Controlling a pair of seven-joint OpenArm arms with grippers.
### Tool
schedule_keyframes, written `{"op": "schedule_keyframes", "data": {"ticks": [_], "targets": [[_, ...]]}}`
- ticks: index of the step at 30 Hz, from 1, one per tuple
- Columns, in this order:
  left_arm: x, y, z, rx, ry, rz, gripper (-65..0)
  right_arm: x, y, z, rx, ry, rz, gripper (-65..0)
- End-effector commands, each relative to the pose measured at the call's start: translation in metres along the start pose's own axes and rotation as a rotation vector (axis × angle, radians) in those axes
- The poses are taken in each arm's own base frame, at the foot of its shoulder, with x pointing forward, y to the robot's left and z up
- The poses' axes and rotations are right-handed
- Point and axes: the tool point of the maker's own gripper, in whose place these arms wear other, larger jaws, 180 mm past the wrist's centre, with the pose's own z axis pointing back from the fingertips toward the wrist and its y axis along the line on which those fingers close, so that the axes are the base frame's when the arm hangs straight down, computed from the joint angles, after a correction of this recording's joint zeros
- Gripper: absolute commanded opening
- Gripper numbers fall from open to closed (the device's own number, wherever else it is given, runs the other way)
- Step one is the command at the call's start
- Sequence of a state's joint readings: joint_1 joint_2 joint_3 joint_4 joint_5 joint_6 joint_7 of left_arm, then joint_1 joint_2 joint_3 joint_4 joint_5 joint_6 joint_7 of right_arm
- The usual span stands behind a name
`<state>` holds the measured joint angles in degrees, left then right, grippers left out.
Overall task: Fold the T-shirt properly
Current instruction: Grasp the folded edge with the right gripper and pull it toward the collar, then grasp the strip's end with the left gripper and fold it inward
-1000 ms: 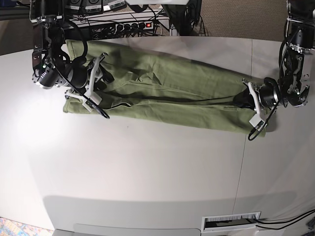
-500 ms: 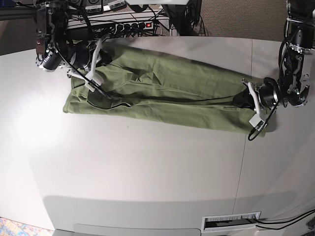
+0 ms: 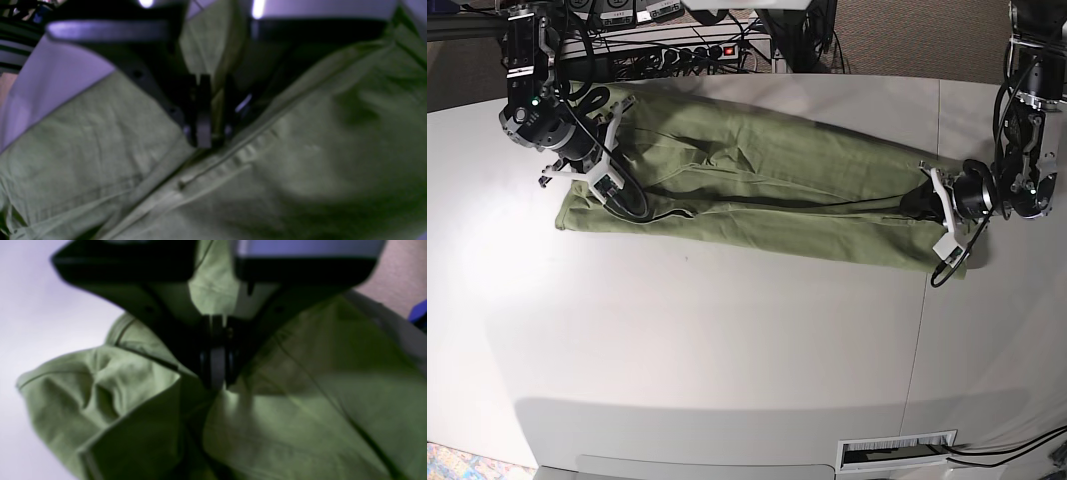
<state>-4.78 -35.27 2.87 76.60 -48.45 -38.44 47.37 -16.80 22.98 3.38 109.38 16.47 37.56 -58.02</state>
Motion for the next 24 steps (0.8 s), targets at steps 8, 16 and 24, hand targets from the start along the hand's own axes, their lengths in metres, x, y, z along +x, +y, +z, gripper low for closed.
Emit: {"op": "schedule_keyframes", "data": {"ticks": [8,16,24], "targets": [[0.008,0.002,0.008,-0.009,0.0,0.004,-60.0,-0.012,-0.024,-0.024,0.006,-0.005,-0.09,-65.0],[0.019,-0.011,0.012,-0.05,-0.018,-0.041,-59.0,0.002,-0.058,-0.034,-0.036,-0.008,-0.121,-65.0],[0.084,0.005,0.069,0.094,-0.198,-0.125,-48.1,0.003,-0.069,-0.033,-0.082,0.011,-0.089,-65.0]]}}
